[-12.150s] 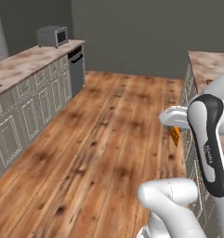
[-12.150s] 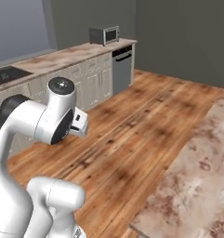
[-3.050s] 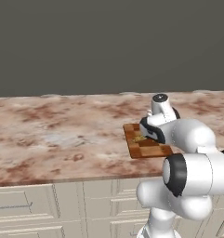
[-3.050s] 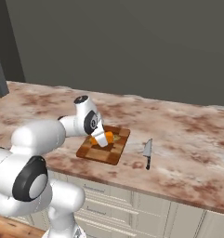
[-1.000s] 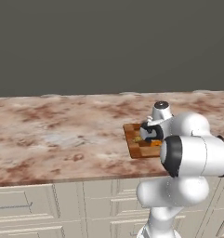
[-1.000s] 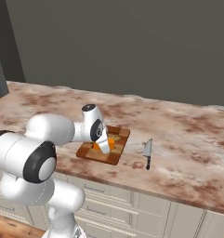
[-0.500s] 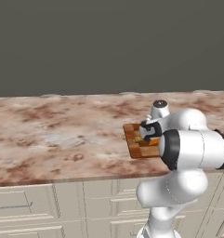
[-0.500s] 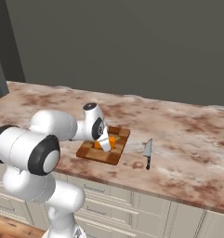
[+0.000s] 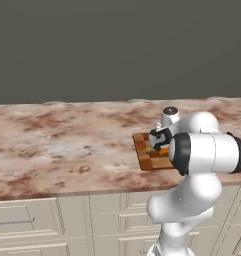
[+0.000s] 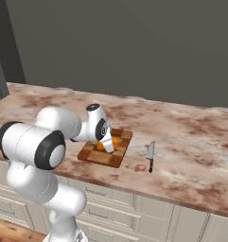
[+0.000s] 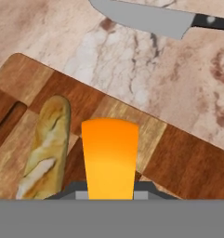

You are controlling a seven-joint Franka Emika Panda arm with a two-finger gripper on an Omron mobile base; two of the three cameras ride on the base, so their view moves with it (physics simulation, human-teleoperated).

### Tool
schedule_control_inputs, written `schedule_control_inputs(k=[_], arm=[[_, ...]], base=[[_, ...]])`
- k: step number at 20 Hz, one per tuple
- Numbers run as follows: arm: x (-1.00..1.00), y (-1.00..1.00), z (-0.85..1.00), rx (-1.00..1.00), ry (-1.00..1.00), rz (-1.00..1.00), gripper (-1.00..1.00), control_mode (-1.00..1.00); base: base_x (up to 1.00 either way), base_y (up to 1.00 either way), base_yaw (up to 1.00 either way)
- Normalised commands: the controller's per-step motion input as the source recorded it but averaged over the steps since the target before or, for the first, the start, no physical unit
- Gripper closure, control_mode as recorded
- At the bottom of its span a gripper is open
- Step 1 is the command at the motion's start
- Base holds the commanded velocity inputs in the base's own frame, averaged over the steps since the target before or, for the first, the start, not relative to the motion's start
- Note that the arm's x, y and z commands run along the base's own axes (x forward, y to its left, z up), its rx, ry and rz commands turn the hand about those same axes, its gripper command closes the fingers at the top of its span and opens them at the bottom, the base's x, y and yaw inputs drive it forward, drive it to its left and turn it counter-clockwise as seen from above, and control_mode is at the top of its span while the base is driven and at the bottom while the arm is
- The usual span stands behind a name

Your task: Retrieve the sausage and cheese from the fridge and place them on the cutting board on the counter.

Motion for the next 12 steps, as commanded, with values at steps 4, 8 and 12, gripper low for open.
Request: schedule_control_inputs(k=[4, 8, 12], arm=[[0.11, 0.00, -0.09, 0.00, 0.00, 0.00, 1.00, -1.00], [0.00, 0.00, -0.19, 0.00, -0.02, 0.00, 1.00, -1.00], [0.00, 0.00, -0.14, 0.00, -0.01, 0.00, 1.00, -1.00]], base=[[0.00, 0.00, 0.00], [0.00, 0.00, 0.00], [0.00, 0.00, 0.00]])
